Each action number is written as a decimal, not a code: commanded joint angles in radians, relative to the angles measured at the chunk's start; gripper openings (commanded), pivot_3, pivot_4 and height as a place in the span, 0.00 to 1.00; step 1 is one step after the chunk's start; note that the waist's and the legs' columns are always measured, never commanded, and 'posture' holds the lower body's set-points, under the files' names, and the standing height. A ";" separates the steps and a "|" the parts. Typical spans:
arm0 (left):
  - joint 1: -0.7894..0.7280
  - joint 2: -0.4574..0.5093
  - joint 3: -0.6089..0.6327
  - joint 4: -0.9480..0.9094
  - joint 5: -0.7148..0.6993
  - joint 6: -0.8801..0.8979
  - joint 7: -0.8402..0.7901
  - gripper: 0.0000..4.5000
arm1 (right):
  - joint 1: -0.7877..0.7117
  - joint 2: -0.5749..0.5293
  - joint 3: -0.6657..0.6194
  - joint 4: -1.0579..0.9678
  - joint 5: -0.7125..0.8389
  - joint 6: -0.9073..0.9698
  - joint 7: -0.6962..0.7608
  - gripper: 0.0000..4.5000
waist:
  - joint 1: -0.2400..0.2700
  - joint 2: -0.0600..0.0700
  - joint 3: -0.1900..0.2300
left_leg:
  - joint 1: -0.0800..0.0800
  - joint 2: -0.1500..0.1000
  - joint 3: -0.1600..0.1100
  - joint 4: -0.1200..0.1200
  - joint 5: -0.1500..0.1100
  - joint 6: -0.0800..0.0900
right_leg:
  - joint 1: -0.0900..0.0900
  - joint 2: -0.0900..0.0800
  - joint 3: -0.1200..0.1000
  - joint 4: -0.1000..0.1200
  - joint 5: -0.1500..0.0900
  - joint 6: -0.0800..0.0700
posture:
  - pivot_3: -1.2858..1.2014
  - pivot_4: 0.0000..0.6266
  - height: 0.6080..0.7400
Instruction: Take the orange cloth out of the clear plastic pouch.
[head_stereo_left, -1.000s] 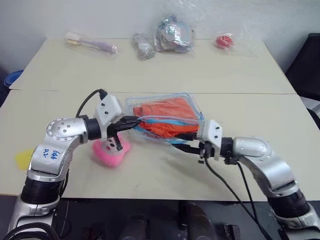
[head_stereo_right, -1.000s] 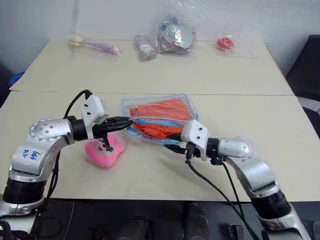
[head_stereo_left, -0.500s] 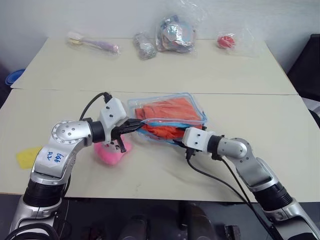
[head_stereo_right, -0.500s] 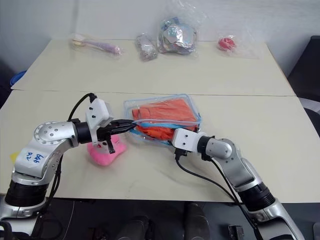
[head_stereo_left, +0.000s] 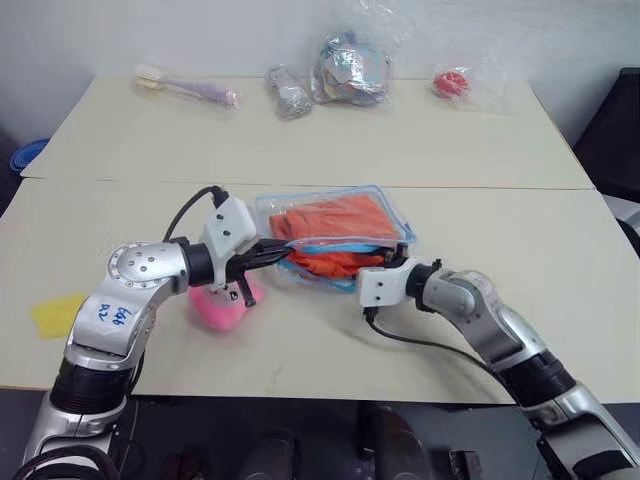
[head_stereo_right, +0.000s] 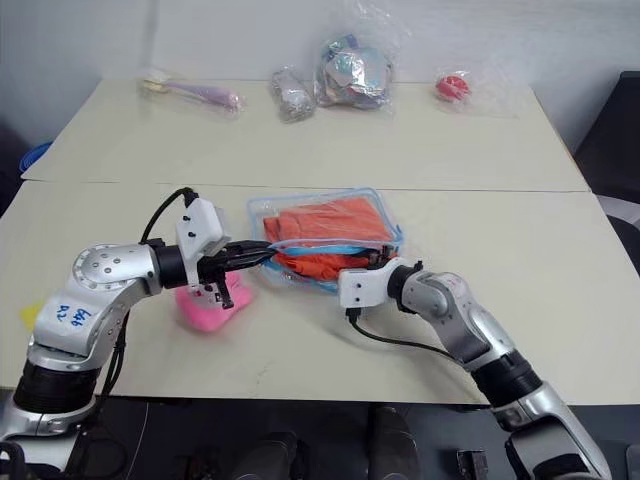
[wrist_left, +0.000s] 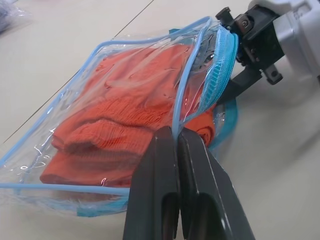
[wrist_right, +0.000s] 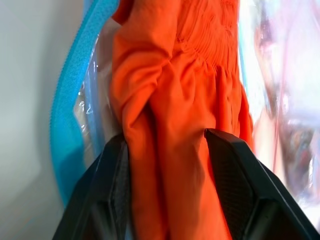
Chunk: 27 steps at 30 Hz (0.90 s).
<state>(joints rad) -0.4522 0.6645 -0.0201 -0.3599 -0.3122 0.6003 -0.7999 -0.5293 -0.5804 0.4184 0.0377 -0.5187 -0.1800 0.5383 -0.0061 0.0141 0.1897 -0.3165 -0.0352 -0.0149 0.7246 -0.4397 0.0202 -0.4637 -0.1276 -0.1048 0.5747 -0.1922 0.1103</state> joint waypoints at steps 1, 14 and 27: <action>-0.015 -0.008 -0.002 -0.039 -0.019 -0.010 0.000 0.00 | -0.043 0.031 0.042 0.071 -0.104 -0.035 -0.066 0.52 | -0.003 0.000 0.000 | 0.000 0.000 0.000 0.000 0.000 0.000 | 0.000 0.000 0.000 0.000 0.000 0.000 | 0.52 0.24 1.00; -0.028 -0.039 -0.011 -0.018 -0.007 -0.003 0.024 0.00 | -0.025 0.060 0.034 0.087 -0.095 -0.068 -0.038 0.00 | -0.018 0.000 0.000 | 0.001 0.000 -0.002 0.000 0.000 0.000 | 0.001 0.000 0.000 0.000 0.000 0.000 | 0.52 0.24 1.00; -0.137 -0.088 -0.161 0.152 0.152 -0.096 0.072 0.00 | 0.040 -0.075 -0.047 -0.151 -0.058 -0.182 0.026 0.00 | -0.013 0.000 0.000 | 0.000 0.000 -0.001 0.000 0.000 0.000 | 0.001 0.000 0.000 0.000 0.000 0.000 | 0.52 0.24 1.00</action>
<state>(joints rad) -0.5821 0.5609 -0.1623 -0.2277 -0.2113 0.5510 -0.7325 -0.4899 -0.6379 0.4214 -0.0288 -0.6285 -0.3644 0.5459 -0.0196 0.0137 0.1893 -0.3164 -0.0355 -0.0155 0.7241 -0.4395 0.0199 -0.4630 -0.1275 -0.1048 0.5744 -0.1922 0.1104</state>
